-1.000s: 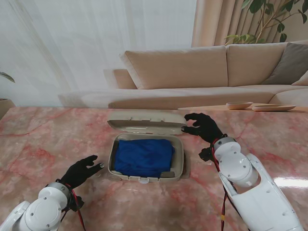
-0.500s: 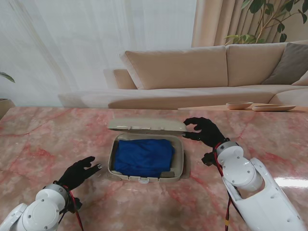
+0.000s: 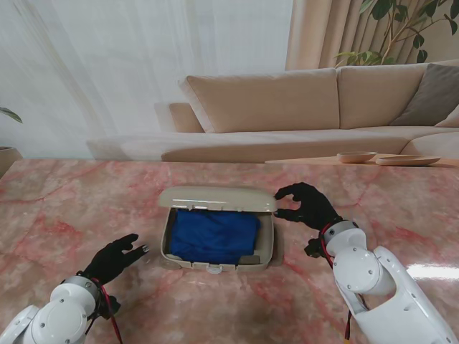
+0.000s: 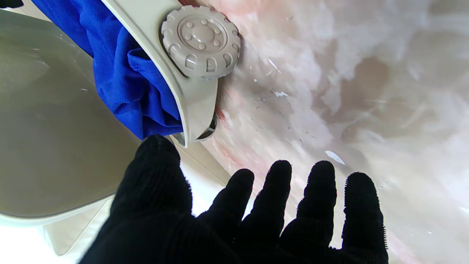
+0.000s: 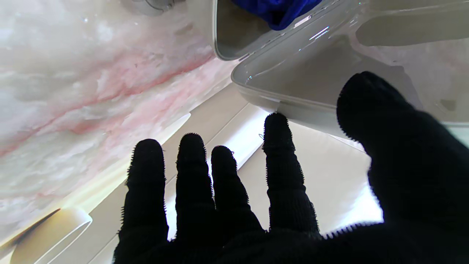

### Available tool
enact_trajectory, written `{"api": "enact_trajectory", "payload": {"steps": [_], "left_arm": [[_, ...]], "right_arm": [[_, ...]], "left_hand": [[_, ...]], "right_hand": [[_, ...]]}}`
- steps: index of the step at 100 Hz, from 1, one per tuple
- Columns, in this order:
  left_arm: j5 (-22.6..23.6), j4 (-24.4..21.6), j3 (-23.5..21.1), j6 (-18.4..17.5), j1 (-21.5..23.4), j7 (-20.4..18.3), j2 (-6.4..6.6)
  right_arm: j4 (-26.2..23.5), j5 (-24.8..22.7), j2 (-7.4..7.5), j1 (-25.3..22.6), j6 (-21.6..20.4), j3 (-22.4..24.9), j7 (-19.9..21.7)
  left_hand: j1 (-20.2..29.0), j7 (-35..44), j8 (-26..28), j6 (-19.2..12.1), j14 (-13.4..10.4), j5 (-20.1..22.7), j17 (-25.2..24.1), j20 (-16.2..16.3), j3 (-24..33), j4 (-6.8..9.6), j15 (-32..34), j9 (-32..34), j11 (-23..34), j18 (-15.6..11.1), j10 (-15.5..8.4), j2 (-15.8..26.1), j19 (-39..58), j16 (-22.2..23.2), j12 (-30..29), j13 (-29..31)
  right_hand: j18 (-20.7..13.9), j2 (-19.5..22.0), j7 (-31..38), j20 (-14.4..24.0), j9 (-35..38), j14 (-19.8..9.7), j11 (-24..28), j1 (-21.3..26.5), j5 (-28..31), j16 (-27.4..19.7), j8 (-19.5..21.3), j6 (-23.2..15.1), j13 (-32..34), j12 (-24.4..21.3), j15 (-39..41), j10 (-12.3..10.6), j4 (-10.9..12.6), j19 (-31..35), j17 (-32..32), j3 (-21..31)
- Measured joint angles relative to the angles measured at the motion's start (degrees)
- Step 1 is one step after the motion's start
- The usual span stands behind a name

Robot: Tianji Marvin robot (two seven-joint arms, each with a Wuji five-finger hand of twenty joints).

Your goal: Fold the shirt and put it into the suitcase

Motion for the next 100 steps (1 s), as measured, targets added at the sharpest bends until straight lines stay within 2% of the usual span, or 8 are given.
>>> {"api": "enact_trajectory", "payload": {"steps": [43, 58, 100], "left_arm": [[-0.1, 0.0, 0.0, 0.1, 0.1, -0.1, 0.0], [0.0, -0.1, -0.1, 0.1, 0.3, -0.4, 0.01], [-0.2, 0.0, -0.2, -0.1, 0.4, -0.3, 0.01]], "right_arm": [[-0.6, -0.4, 0.08, -1.3, 0.6, 0.2, 0.3], [-0.8, -2.9, 0.08, -2.3, 0.6, 0.9, 0.0], [-1.2, -1.6, 0.22, -3.9, 1.0, 1.7, 0.3]], "left_hand": [[0.0, 0.0, 0.0, 0.0, 0.0, 0.0, 0.0, 0.0, 0.0, 0.0, 0.0, 0.0, 0.0, 0.0, 0.0, 0.0, 0.0, 0.0, 0.0, 0.0], [0.0, 0.1, 0.0, 0.0, 0.0, 0.5, 0.0, 0.0, 0.0, 0.0, 0.0, 0.0, 0.0, 0.0, 0.0, 0.0, 0.0, 0.0, 0.0, 0.0], [0.0, 0.1, 0.0, 0.0, 0.0, 0.5, 0.0, 0.0, 0.0, 0.0, 0.0, 0.0, 0.0, 0.0, 0.0, 0.0, 0.0, 0.0, 0.0, 0.0]], "right_hand": [[0.0, 0.2, 0.9, 0.0, 0.6, 0.0, -0.1, 0.0, 3.0, 0.0, 0.7, 0.5, 0.0, 0.0, -0.5, 0.0, 0.0, 0.0, 0.5, 0.0], [0.5, 0.9, 0.9, 0.0, 1.8, 0.0, -0.2, -0.1, 3.0, 0.0, 0.7, 0.4, 0.0, 0.0, -0.5, 0.0, 0.0, 0.0, 0.9, 0.8], [0.6, 0.9, 1.3, 0.0, 2.1, 0.0, -0.2, -0.1, 3.1, 0.0, 0.7, 0.4, 0.0, 0.0, -0.5, 0.0, 0.0, 0.0, 0.9, 1.1]]}}
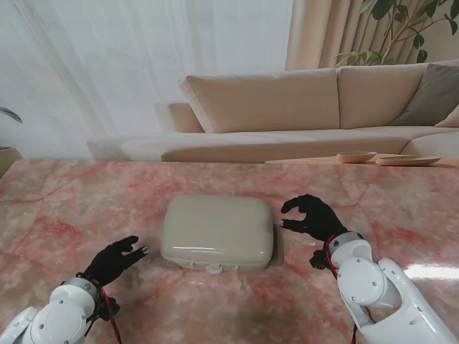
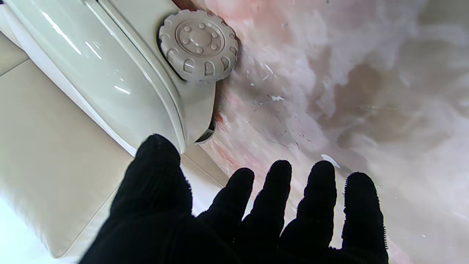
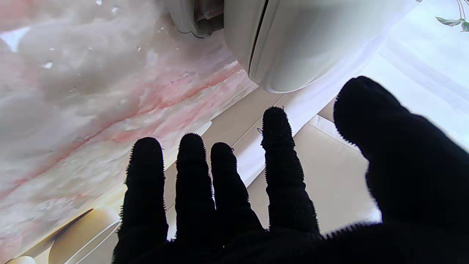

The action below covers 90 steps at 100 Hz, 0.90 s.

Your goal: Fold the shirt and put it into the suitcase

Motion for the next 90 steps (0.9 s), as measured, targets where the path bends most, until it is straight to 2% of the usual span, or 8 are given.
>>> {"api": "enact_trajectory", "payload": {"steps": [15, 28, 42, 63, 70, 81, 90], "left_arm": [[-0.1, 0.2, 0.1, -0.3, -0.2, -0.2, 0.01], [-0.3, 0.4, 0.2, -0.4, -0.5, -0.3, 0.02], [-0.3, 0.6, 0.3, -0.9, -0.6, -0.3, 0.03], [0.3, 0.7, 0.3, -1.8, -0.5, 0.6, -0.02], [0.4, 0.6, 0.2, -1.9, -0.3, 1.1, -0.08], [-0.5, 0.4, -0.1, -2.2, 0.1, 1.5, -0.23], [-0.6, 0.1, -0.4, -2.5, 0.4, 1.5, -0.28]], "right_arm": [[-0.2, 0.3, 0.04, -0.1, -0.5, -0.1, -0.1], [-0.5, 0.6, 0.19, -0.1, -2.6, -1.1, -0.6], [-0.6, 0.9, 0.35, 0.4, -5.1, -3.4, -1.4], [-0.4, 1.1, 0.24, 2.4, -7.6, -8.3, -4.2], [-0.1, 0.9, 0.13, 3.4, -8.5, -10.1, -4.9], [0.7, -0.1, -0.14, 5.1, -9.7, -12.8, -6.2], [1.5, -0.4, -0.41, 6.3, -10.4, -14.6, -6.7]], "left_hand": [[0.0, 0.0, 0.0, 0.0, 0.0, 0.0, 0.0, 0.0, 0.0, 0.0, 0.0, 0.0, 0.0, 0.0, 0.0, 0.0, 0.0, 0.0, 0.0, 0.0], [0.0, 0.0, 0.0, -0.3, 0.0, 0.0, 0.0, 0.0, 0.0, 0.0, 0.0, 0.0, 0.0, 0.0, 0.0, 0.0, 0.0, 0.0, 0.0, 0.0], [0.0, 0.0, 0.0, -2.8, 0.0, 0.0, 0.0, 0.0, 0.0, 0.0, 0.0, 0.0, 0.0, 0.0, 0.0, 0.0, 0.0, 0.0, 0.0, 0.0], [0.0, 1.5, 0.1, -7.3, 0.0, 1.5, 0.0, 0.0, 0.0, 0.0, 0.0, 0.0, 0.0, 0.0, 0.0, 0.0, 0.0, 0.0, 0.0, 0.0], [0.0, 2.1, 0.2, -8.5, 0.0, 1.5, 0.0, 0.0, 0.0, 0.0, 0.0, 0.0, 0.0, 0.0, 0.0, 0.0, 0.0, 0.0, 0.0, 0.0], [0.6, 2.6, 0.7, -9.4, 0.0, 1.5, 0.0, 0.0, 0.0, 0.06, 0.0, 0.0, 0.0, 0.0, 0.0, -0.1, 0.0, 0.0, 0.0, 0.0], [0.6, 2.6, 0.7, -9.8, 0.0, 1.5, 0.0, 0.0, 0.0, 0.06, 0.0, 0.0, 0.0, 0.0, 0.0, -0.1, 0.0, 0.0, 0.0, 0.0]], "right_hand": [[0.0, 0.1, 0.0, 0.0, 0.0, 0.0, 0.0, 0.0, 0.0, 0.0, 0.0, 0.0, 0.0, 0.0, 0.0, 0.0, 0.0, 0.0, -0.1, -0.3], [-0.1, 0.1, 0.0, -0.5, 0.1, 0.0, -0.2, 0.0, 0.0, 0.0, 0.0, 0.0, 0.0, 0.0, 0.0, 0.0, 0.0, -0.8, -0.4, -0.8], [-1.7, 0.6, 0.0, -2.0, 1.5, 0.0, -0.6, 0.0, 0.0, -0.6, 0.0, 0.0, 0.0, 0.0, -0.8, -0.1, 0.0, -4.2, -0.5, -0.8], [-4.1, 1.4, -0.4, -3.5, 3.2, 0.0, -0.5, 0.1, -0.2, -1.5, 0.0, 0.0, 0.0, 0.0, -2.0, -0.1, 0.0, -5.2, -0.5, -0.8], [-4.6, 1.7, -1.7, -4.2, 3.5, -0.7, -0.4, 0.1, -1.8, -2.9, 0.1, 0.1, 0.1, 0.0, -2.4, -0.9, 0.0, -5.2, -0.2, -0.5], [-5.6, 1.7, -1.3, -4.3, 3.5, -1.2, 0.2, 0.3, -1.7, -3.0, 0.1, 0.1, 1.3, 0.0, -2.4, -1.6, 0.0, -5.2, -0.1, 0.7], [-5.7, 1.8, -1.3, -4.5, 3.5, -1.2, 1.0, 3.1, -1.7, -3.0, 0.1, 0.2, 1.8, 0.0, -2.4, -1.6, 0.0, -5.1, 0.0, 2.6]]}}
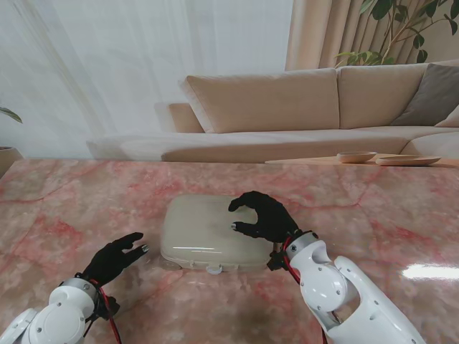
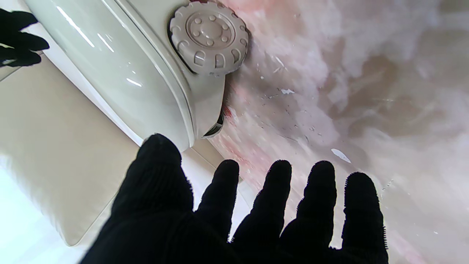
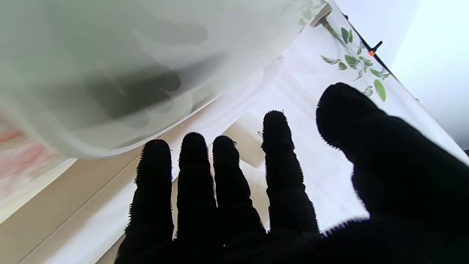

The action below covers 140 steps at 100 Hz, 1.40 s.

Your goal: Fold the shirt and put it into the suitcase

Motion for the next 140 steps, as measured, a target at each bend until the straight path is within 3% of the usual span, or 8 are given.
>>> {"api": "enact_trajectory", "payload": {"steps": [12, 19, 28, 51, 74, 90, 109, 140], "left_arm": [[0.2, -0.5, -0.4, -0.4, 0.6, 0.1, -0.03], [0.2, -0.9, -0.7, -0.8, 1.0, 0.3, -0.06], [0.5, -1.7, -1.3, -1.4, 1.8, 0.2, -0.07], [0.8, -4.7, -3.0, -3.3, 4.0, 0.1, -0.08], [0.3, -8.0, -4.1, -6.1, 5.6, -1.6, 0.08], [-4.4, -9.3, -4.2, -8.2, 5.8, -4.2, 0.57], [-10.5, -9.8, -3.5, -10.6, 5.5, -7.2, 1.03], [-22.3, -9.0, 0.1, -13.5, 3.4, -12.6, 1.96]], "right_arm": [[1.3, -0.3, -0.15, 1.5, -1.8, -1.9, 0.1], [2.2, -0.5, -0.15, 2.3, -2.8, -2.8, 0.4], [3.3, -0.8, -0.17, 3.0, -4.0, -3.7, 0.4], [4.8, -0.9, -0.16, 4.3, -5.7, -4.8, 1.3], [6.3, -0.4, -0.11, 5.9, -6.6, -5.9, 2.3], [7.0, 0.0, -0.09, 6.6, -7.4, -6.2, 3.0], [7.4, 0.6, -0.03, 6.9, -7.8, -6.3, 3.6], [7.4, 1.0, 0.15, 7.2, -8.0, -6.3, 4.8]], "left_hand": [[0.0, 0.4, 0.0, -0.1, 0.0, 0.3, 0.0, 0.0, 0.0, 0.0, 0.0, 0.0, 0.0, 0.0, 0.0, 0.0, 0.0, 0.0, 0.0, 0.0], [0.0, 0.9, 0.3, -0.1, 0.0, 1.3, 0.0, 0.0, 0.0, 0.0, 0.0, 1.4, -0.1, 0.0, 0.0, 0.0, 0.0, 0.0, 0.0, 0.0], [0.0, 0.9, 0.3, -0.1, 0.0, 1.3, 0.0, 0.0, 0.0, 0.0, 0.0, 1.4, -0.1, 0.0, 0.0, 0.0, 0.0, 0.0, 0.0, 0.0], [0.0, 0.9, 0.3, -0.1, 0.0, 2.1, 0.7, 0.0, 0.0, 0.0, 1.4, 1.4, -0.1, 0.0, 0.0, 0.0, 0.0, 0.1, 0.5, 0.1], [0.0, 0.9, 0.3, -0.1, 1.4, 2.1, 5.1, 2.6, 0.0, 0.0, 8.7, 7.6, 2.1, 2.1, 0.0, 0.0, 6.3, 5.6, 2.5, 8.6], [0.0, 1.0, 0.4, -0.1, 2.3, 3.0, 9.3, 4.5, 0.0, 0.0, 15.3, 14.2, 6.5, 3.3, -0.3, 0.0, 13.7, 10.7, 5.8, 15.3], [0.0, 1.4, 0.5, 1.5, 2.8, 4.9, 16.4, 8.5, 0.0, 0.0, 29.0, 20.5, 14.4, 5.4, -0.7, 0.0, 24.8, 18.7, 10.5, 24.7], [0.0, 3.0, 0.0, 2.8, 1.6, 7.0, 25.4, 14.0, 0.0, 0.0, 44.0, 25.0, 25.0, 7.2, -2.4, 0.0, 34.3, 23.3, 17.0, 33.4]], "right_hand": [[-0.2, 0.0, 0.2, -0.6, 0.1, 0.0, 1.0, 0.8, -0.1, 0.0, 0.0, 0.0, 0.4, 0.0, 1.0, -0.1, 0.0, 1.0, 0.6, 1.7], [-0.6, 0.0, 0.0, -1.2, 0.6, -0.5, 2.0, 0.8, -3.4, 0.0, 0.0, 0.6, 0.6, 0.0, 1.7, -0.8, 0.0, 2.2, 0.7, 2.0], [-4.3, 0.0, -0.1, -1.2, 0.6, -0.6, 2.3, 0.8, -3.4, 0.0, 0.0, 0.6, 0.6, 0.0, 2.2, -1.5, 0.0, 2.5, 0.0, 2.3], [-8.8, 0.0, 0.3, -1.2, 0.6, -3.2, 2.9, 0.8, -3.4, 0.0, 0.0, 1.1, 0.5, 0.0, 3.1, -1.5, 0.0, 2.5, -0.4, 2.3], [-11.9, 0.5, 1.0, -1.2, 0.6, -5.7, 3.7, 2.1, -3.4, 0.0, 0.0, 1.2, 0.4, 0.0, 4.3, -2.2, 0.0, 2.5, -1.0, 2.3], [-12.6, 0.5, 1.0, -1.4, 0.6, -6.2, 4.2, 2.1, -3.4, 0.0, 0.0, 1.2, 0.4, 0.0, 4.5, -2.8, 0.0, 2.5, -1.4, 2.3], [-13.5, 0.5, 1.0, -1.9, 0.6, -7.0, 4.2, 2.1, -3.4, 0.0, 0.0, 1.2, 0.4, 0.1, 4.6, -3.3, 0.0, 2.5, -2.0, 2.3], [-14.4, 0.5, 1.4, -3.4, 0.6, -7.6, 4.3, 2.0, -3.4, 0.0, 0.0, 1.2, 0.4, 0.1, 4.9, -3.7, 0.0, 2.4, -2.5, 2.6]]}}
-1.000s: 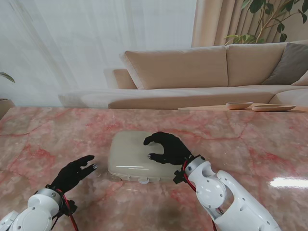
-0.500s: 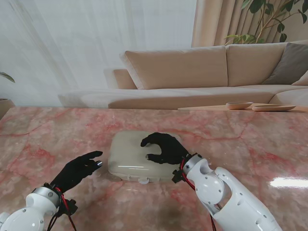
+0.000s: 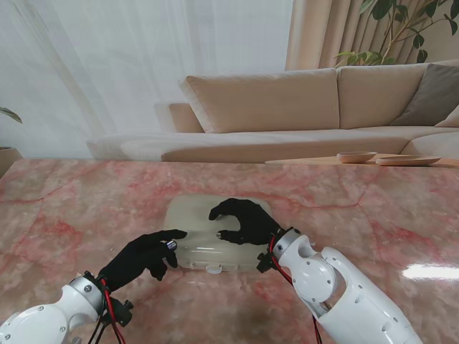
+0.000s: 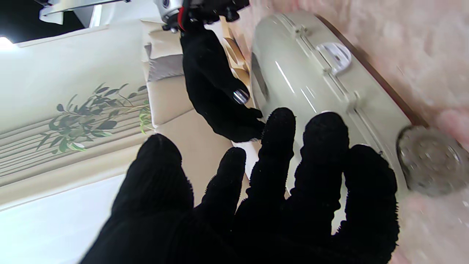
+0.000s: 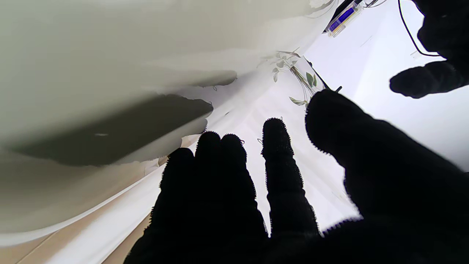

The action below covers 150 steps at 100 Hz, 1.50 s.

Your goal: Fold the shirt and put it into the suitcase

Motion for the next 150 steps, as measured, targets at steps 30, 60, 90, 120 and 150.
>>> {"api": "enact_trajectory", "payload": {"steps": [30, 60, 90, 120, 150], "left_arm": [[-6.5, 2.1, 1.8, 1.8, -2.3, -8.3, 0.71], [-7.8, 3.8, 2.0, 5.4, -3.2, -13.4, 1.73], [-8.8, 8.1, 4.1, 9.0, -6.0, -16.1, 2.38], [-9.8, 12.9, 6.8, 12.4, -10.1, -21.4, 3.12], [-9.9, 14.9, 8.2, 15.9, -11.4, -20.8, 3.28]], "right_arm": [[-0.4, 0.3, 0.29, 0.0, -0.1, 0.3, 1.4], [-0.5, 0.5, 0.46, 0.0, -0.1, 0.3, 2.0], [-0.5, 0.5, 0.57, 0.2, -0.1, 0.3, 2.4], [-0.5, 0.5, 0.62, 0.3, -0.1, 0.2, 2.5], [-0.5, 0.5, 0.68, 0.6, 0.1, 0.0, 2.9]], "left_hand": [[0.0, 0.9, -1.4, 3.6, -2.5, 0.1, 8.7, 4.6, 0.0, 0.0, 11.0, 5.6, 9.8, 0.5, -2.2, 0.0, 6.4, 0.8, 4.3, 8.0], [2.3, 2.1, -2.1, 4.9, -4.3, 0.1, 12.2, 5.2, 0.0, 0.17, 15.7, 6.5, 15.9, 0.7, -4.8, 0.0, 10.0, 0.8, 6.3, 10.8], [16.1, 4.5, -2.8, 5.7, -7.5, -0.5, 16.3, 5.7, 0.1, 0.69, 20.9, 7.9, 22.0, -1.0, -8.7, -4.8, 14.4, 0.4, 7.9, 13.7], [16.7, 1.3, -6.0, 7.5, -8.9, -6.7, 18.4, 5.0, 7.7, 3.54, 23.1, 8.2, 24.8, -2.0, -9.9, -5.3, 16.6, -0.3, 8.6, 15.2], [15.5, 1.3, -6.0, 9.5, -11.4, -8.7, 20.6, 5.0, 10.6, 4.08, 27.4, 9.4, 27.5, -2.8, -11.0, -5.3, 19.1, -0.1, 11.8, 16.5]], "right_hand": [[-0.3, 0.0, 0.0, -1.6, 0.0, -0.2, 0.1, 0.0, 0.0, -0.3, -0.1, 0.0, 0.0, 0.0, 0.0, -0.1, 0.0, -1.0, -0.3, 0.0], [-0.5, 0.0, 0.0, -1.8, -0.1, -0.5, 0.1, 0.0, 0.0, -0.6, -0.2, 0.0, -0.1, 0.1, 0.0, -0.2, 0.0, -1.5, -0.5, 0.0], [-0.6, 0.0, 0.0, -1.8, -0.1, -0.5, 0.1, 0.0, 0.0, -0.6, -0.2, 0.0, -0.1, 0.1, 0.0, -0.2, 0.0, -1.6, -0.5, 0.0], [-0.6, 0.0, 0.0, -1.8, -0.1, -0.5, 0.1, 0.0, 0.0, -0.6, -0.3, 0.0, -0.1, 0.1, 0.0, -0.2, 0.0, -1.7, -0.5, 0.0], [-0.7, -0.1, 0.0, -1.8, -0.1, -0.6, 0.1, 0.0, 0.1, -0.6, -0.3, 0.0, -0.1, 0.1, -0.1, -0.3, 0.0, -1.7, -0.5, 0.6]]}}
